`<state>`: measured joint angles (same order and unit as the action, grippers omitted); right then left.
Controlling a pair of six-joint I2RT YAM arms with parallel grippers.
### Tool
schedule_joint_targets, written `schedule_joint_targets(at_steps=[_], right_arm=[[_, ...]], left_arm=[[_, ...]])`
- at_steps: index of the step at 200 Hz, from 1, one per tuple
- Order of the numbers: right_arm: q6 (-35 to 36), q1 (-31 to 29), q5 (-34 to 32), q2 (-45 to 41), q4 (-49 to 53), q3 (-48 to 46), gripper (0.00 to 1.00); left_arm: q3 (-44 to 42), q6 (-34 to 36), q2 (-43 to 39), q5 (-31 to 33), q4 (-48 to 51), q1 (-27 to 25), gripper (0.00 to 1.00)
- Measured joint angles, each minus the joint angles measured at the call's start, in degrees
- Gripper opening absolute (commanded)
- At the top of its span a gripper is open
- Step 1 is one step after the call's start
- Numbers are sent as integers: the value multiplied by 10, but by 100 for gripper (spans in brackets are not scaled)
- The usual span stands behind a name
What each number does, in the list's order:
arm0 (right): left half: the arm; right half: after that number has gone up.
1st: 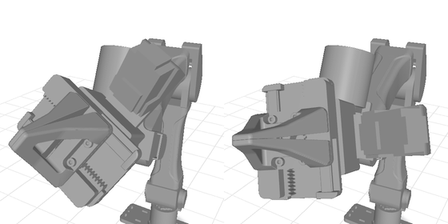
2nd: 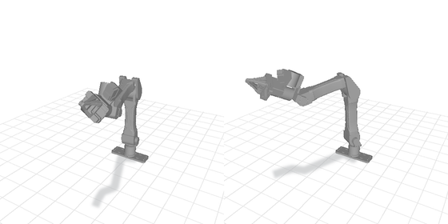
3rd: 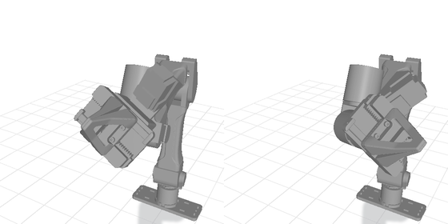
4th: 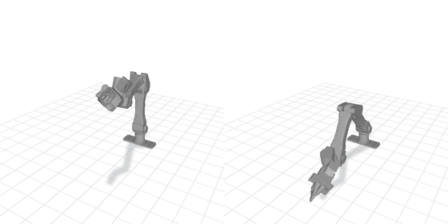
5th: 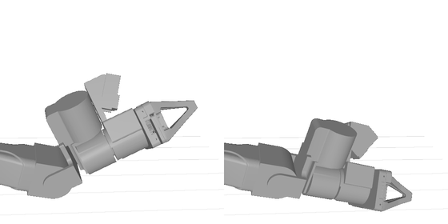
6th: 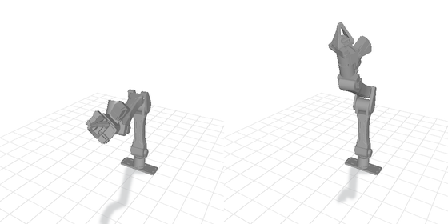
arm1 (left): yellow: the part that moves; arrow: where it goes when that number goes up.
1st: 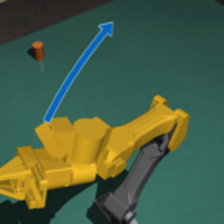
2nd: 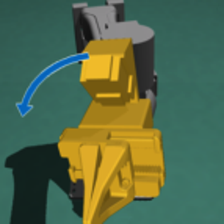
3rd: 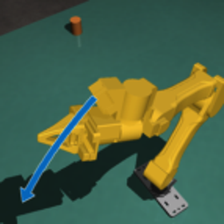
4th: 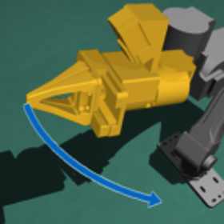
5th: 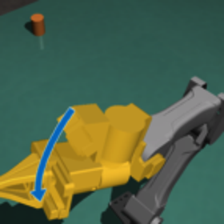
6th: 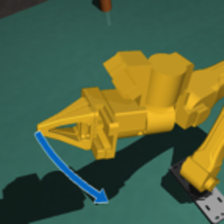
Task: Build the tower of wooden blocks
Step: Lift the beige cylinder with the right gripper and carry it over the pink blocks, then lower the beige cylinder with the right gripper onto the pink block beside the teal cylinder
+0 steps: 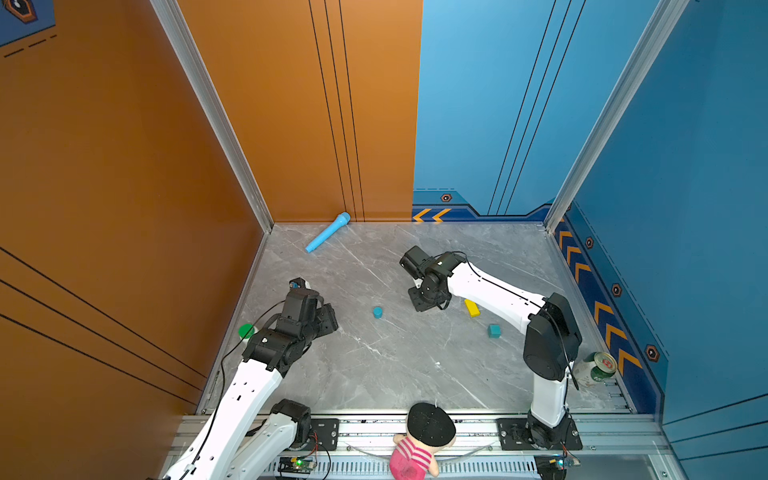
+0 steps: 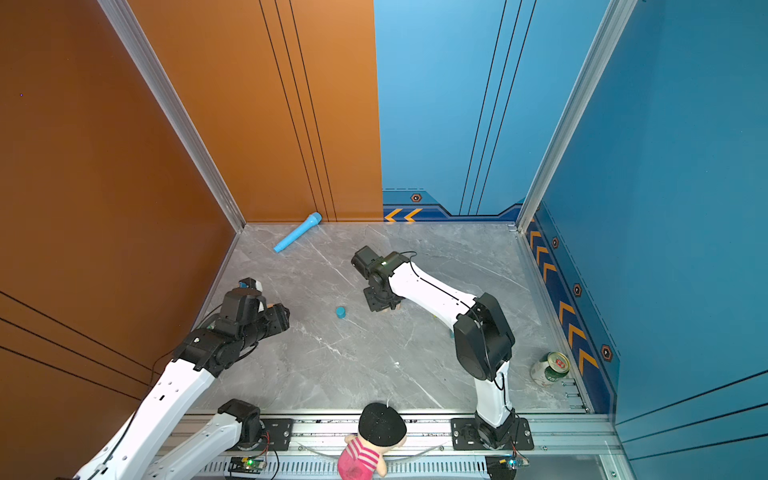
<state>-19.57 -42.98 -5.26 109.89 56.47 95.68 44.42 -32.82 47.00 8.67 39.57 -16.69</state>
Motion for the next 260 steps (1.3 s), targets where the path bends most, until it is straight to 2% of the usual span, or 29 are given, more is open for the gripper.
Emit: schedule_joint_targets(at_steps=[118,260], right_arm=[[18,61,4,45,0,22,24],[29,65,20,77,-19,32,25]], left_arm=[[-2,3,22,-14,-13,12,68],[-2,4,39,-19,-17,18,67]])
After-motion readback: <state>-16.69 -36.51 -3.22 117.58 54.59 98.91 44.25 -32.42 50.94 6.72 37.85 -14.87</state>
